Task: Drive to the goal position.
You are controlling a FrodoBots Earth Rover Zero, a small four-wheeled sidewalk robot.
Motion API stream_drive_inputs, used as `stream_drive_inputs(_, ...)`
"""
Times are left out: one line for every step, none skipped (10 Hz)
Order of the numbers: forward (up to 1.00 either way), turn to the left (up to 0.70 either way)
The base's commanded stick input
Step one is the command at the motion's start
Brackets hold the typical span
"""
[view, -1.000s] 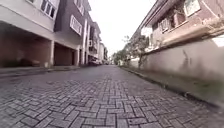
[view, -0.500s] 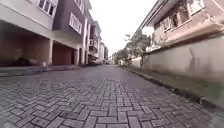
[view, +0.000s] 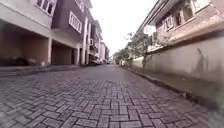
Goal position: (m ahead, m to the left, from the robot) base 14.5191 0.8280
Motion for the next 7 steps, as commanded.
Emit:
stream_drive_inputs(0.69,0.03)
stream_drive_inputs(0.69,0.03)
stream_drive_inputs(0.69,0.03)
stream_drive_inputs(0.69,0.03)
stream_drive_inputs(0.69,0.03)
stream_drive_inputs(0.69,0.03)
stream_drive_inputs(0.69,0.03)
